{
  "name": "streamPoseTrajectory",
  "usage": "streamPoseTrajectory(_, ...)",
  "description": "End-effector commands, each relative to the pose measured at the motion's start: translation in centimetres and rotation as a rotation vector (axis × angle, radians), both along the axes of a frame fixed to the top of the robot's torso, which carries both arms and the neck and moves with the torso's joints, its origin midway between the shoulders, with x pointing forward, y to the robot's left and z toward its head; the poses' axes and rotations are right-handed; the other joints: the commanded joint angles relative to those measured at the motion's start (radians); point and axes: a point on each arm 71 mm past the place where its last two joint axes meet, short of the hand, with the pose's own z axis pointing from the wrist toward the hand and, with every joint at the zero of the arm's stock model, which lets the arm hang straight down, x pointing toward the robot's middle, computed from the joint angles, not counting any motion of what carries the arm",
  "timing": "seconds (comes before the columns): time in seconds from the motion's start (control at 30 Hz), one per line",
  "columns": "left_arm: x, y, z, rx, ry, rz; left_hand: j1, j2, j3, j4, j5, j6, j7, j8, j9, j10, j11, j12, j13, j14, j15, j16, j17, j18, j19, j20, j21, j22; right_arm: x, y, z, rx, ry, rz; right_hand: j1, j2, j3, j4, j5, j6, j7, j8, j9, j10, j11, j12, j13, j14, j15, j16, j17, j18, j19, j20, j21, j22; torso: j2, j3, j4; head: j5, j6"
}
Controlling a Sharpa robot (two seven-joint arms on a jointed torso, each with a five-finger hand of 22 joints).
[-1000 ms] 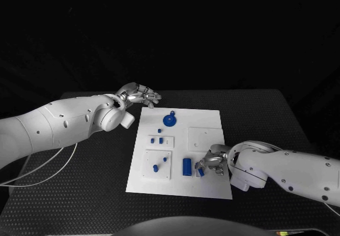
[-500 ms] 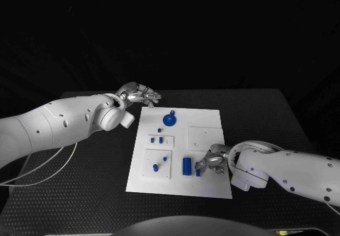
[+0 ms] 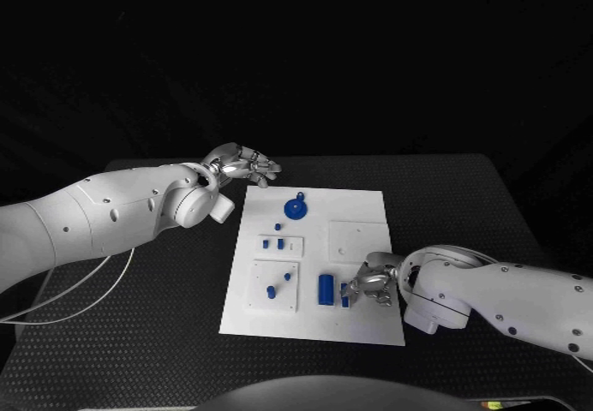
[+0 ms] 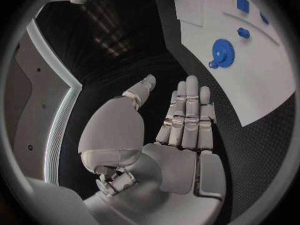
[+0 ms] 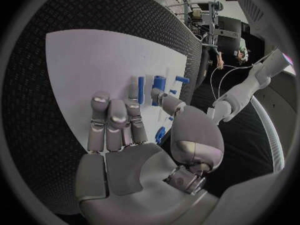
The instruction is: Assemble the parts on the task board
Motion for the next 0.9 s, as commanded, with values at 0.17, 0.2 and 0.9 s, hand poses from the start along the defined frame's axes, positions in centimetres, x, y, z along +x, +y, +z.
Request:
streamPoseTrajectory(0.17, 0.0, -0.2, 0.1, -0.007, 0.001, -0.014, 0.005, 0.005, -0.002, 0.006, 0.000, -0.005, -0.002, 0.007, -0.002, -0.004, 0.001, 0.004, -0.002, -0.003, 0.007, -0.005, 0.001, 0.004, -0.007, 0.001, -0.004, 0.001, 0.3, -0.5, 0.0, 0.011, -0.017, 0.004, -0.001, 0.001, -0.001, -0.013, -0.001, 0.004, -0.001, 0.006, -0.002, 0.001, -0.008, -0.008, 0.002, -0.005, -0.007, -0.007, -0.003, 0.013, -0.003, -0.003, 0.004, -0.001, 0.000, -0.0002, -0.0001, -0.002, 0.003)
streamPoseTrajectory(0.2, 0.0, -0.2, 0.1, -0.006, 0.000, -0.014, 0.005, 0.005, -0.002, 0.006, 0.000, -0.005, -0.002, 0.007, -0.002, -0.004, 0.001, 0.004, -0.002, -0.003, 0.007, -0.005, 0.001, 0.004, -0.007, 0.001, -0.004, 0.001, 0.4, -0.7, 0.0, 0.009, -0.021, 0.003, 0.000, -0.005, -0.001, -0.015, -0.002, 0.002, 0.000, 0.005, -0.003, 0.000, -0.007, -0.009, 0.002, -0.006, -0.007, -0.008, -0.005, 0.013, -0.003, -0.003, 0.004, -0.001, 0.000, -0.0001, -0.0003, -0.002, 0.003)
streamPoseTrajectory(0.9, 1.7, 1.1, 0.2, -0.089, -0.018, 0.098, 0.012, 0.014, -0.005, -0.001, 0.000, 0.012, -0.030, 0.021, -0.002, -0.015, -0.007, -0.001, -0.008, -0.092, 0.047, -0.099, -0.025, 0.000, -0.062, 0.037, -0.053, -0.001, 9.2, -7.4, 5.4, 0.504, -0.253, -0.162, 0.090, 0.053, -0.193, -0.125, 0.095, -0.132, 0.050, -0.033, 0.007, -0.101, 0.043, -0.052, -0.004, -0.102, 0.036, -0.073, -0.023, 0.012, -0.106, 0.033, -0.049, -0.011, -0.023, -0.0058, -0.0040, -0.041, 0.113)
